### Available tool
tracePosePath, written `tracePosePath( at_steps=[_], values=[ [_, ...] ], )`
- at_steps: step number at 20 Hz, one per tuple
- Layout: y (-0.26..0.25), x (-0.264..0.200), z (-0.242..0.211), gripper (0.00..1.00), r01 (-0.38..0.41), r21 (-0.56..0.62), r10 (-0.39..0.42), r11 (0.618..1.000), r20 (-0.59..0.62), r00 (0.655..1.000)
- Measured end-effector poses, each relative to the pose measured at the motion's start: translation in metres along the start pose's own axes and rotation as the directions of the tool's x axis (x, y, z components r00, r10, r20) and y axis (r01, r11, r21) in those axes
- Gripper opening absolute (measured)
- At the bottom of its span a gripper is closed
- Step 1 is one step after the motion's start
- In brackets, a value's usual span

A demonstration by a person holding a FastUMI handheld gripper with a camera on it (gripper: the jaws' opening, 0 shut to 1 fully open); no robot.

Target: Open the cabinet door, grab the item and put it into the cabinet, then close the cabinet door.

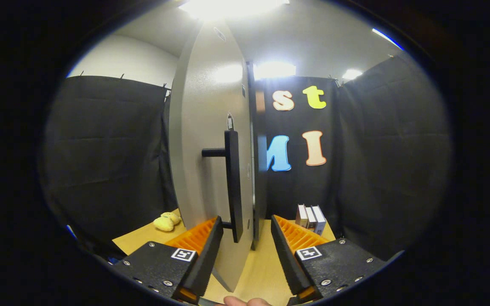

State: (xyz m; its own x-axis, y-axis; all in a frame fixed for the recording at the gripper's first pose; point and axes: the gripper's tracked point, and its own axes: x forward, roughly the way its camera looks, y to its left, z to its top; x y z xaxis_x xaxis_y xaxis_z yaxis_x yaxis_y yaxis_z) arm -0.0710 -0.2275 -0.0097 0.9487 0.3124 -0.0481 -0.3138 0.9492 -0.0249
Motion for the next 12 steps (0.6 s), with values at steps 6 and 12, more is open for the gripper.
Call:
tracePosePath(
  at_steps=[6,12],
  values=[
    [0.005,-0.020,-0.002,0.89,0.109,0.089,-0.117,0.990,0.089,0.989],
    [0.062,-0.047,-0.009,0.91,0.028,0.140,-0.063,0.990,0.248,0.967]
  ],
)
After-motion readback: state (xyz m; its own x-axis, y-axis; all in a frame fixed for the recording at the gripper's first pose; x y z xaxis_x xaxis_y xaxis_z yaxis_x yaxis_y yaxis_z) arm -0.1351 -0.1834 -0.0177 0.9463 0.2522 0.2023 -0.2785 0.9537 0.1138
